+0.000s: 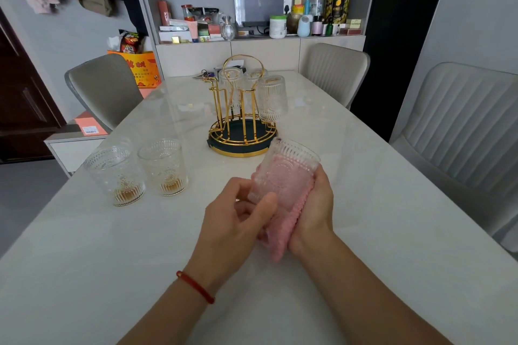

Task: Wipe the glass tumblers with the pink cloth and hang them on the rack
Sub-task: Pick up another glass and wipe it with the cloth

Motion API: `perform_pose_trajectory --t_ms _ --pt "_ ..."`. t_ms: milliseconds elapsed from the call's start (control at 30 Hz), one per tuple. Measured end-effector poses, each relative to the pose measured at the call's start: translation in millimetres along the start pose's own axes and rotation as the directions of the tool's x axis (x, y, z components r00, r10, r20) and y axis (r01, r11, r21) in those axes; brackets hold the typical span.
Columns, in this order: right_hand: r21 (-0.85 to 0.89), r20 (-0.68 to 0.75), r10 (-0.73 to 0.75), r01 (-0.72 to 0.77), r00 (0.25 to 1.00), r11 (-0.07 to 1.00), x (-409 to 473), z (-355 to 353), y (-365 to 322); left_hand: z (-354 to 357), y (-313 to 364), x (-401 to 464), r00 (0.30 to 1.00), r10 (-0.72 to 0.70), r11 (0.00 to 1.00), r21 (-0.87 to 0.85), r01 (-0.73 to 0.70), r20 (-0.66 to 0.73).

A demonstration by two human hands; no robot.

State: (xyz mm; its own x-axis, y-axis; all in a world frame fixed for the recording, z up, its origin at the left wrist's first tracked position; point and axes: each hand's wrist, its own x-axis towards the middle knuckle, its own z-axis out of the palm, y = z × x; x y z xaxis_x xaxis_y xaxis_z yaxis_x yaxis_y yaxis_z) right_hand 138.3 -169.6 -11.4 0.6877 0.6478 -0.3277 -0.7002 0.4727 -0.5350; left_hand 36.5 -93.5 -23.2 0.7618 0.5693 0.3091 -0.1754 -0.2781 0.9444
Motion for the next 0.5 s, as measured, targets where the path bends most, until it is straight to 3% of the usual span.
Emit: perform_pose_trajectory --t_ms 167,267,367,500 --pt "-0.01 -0.006 0.006 -0.006 1.0 1.0 6.4 -1.2 3.4 -10.5 -7.7 3.3 0.993 -0.034 0.997 0.073 0.025 0.113" --pt "0.017 -0.068 0.018 -0.017 0.998 1.0 7.2 0.8 6.6 -1.4 -7.7 0.2 0.999 -0.011 0.99 0.144 0.006 0.031" --pt "0.019 -0.101 -0.071 0.073 0.992 0.997 6.8 2.3 8.6 7.4 -2.1 -2.1 0.997 -0.06 0.99 0.123 0.065 -0.043" --pt "0.025 -0.05 -0.037 0.038 0.998 0.999 0.0 2.9 6.8 2.2 1.9 1.6 0.997 -0.081 0.996 0.031 0.081 -0.007"
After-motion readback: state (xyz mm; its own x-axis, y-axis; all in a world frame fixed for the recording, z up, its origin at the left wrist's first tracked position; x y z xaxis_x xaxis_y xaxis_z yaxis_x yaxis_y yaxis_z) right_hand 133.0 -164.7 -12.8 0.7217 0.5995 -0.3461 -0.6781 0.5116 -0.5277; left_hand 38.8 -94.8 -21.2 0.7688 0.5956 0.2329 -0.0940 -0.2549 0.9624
